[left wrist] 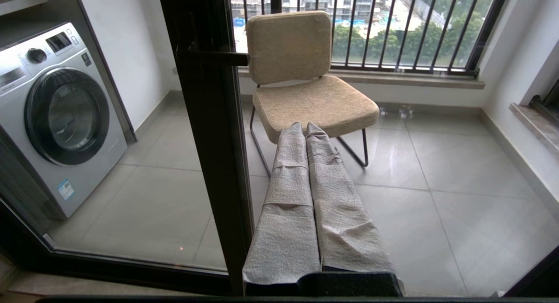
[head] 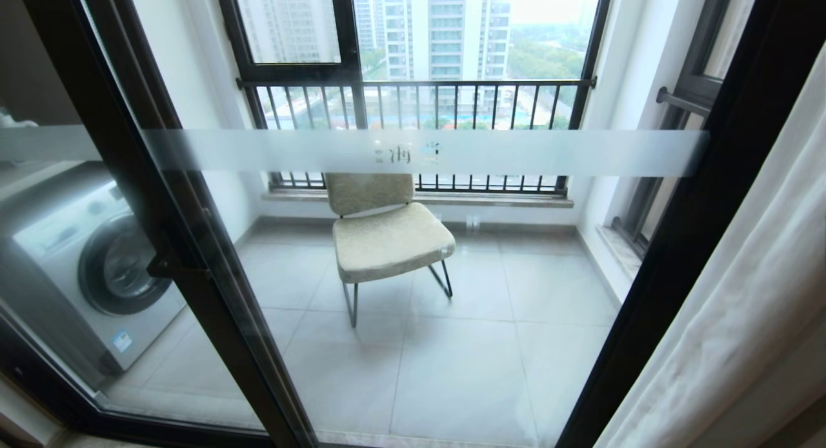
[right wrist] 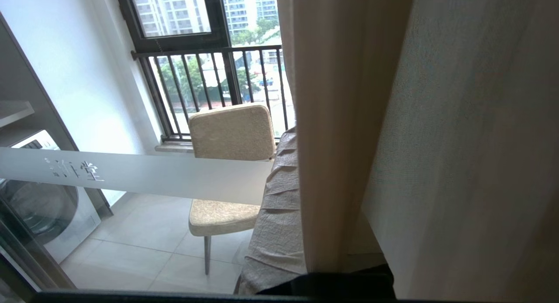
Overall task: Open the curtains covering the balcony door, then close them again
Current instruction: Close the inner curtains on both sides
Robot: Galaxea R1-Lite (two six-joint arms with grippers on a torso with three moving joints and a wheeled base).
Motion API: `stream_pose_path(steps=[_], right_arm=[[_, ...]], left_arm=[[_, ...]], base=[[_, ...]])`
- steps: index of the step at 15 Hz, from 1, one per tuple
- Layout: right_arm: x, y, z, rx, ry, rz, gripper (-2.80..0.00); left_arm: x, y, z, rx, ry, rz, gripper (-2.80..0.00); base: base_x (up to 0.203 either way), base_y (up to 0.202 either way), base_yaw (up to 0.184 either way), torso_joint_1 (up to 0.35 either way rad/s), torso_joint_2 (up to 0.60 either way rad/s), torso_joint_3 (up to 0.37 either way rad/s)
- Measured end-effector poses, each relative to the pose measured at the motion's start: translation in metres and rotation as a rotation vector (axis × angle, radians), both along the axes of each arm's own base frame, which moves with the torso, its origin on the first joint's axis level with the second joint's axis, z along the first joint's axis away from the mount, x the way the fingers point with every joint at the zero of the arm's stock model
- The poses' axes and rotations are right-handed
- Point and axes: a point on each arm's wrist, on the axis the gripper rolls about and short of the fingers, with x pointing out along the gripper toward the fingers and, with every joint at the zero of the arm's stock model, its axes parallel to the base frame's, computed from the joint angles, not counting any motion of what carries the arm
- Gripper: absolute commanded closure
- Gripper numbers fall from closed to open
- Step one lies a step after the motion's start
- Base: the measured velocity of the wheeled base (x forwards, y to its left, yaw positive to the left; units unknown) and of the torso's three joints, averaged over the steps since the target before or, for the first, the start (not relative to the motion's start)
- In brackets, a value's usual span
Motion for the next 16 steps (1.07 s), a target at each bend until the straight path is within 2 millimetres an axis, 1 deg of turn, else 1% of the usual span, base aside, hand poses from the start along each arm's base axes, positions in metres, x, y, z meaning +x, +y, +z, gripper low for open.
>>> stream_pose_path(steps=[9, 11, 16], right_arm=[[0.0007, -0.0002, 0.0002, -0.001, 0.000, 0.000, 0.00], [0.0015, -0.0004, 0.0003, -0.001, -0.001, -0.001, 0.00], [0.0034, -0.0007, 0.0008, 0.000, -0.003, -0.003, 0.00]], left_arm=[[0.0000, 0.0000, -0.0001, 0.000, 0.001, -0.001, 0.00], [0.0000, 0.0000, 0.0000, -0.001, 0.000, 0.000, 0.00], [0.0000, 0.0000, -0.0001, -0.001, 0.001, 0.000, 0.00]], base=[[0.000, 0.006, 0.000, 0.001, 0.00, 0.001], [0.057, 0.158, 0.000, 0.004, 0.00, 0.003], [0.187, 0.197, 0.001, 0.009, 0.00, 0.003]])
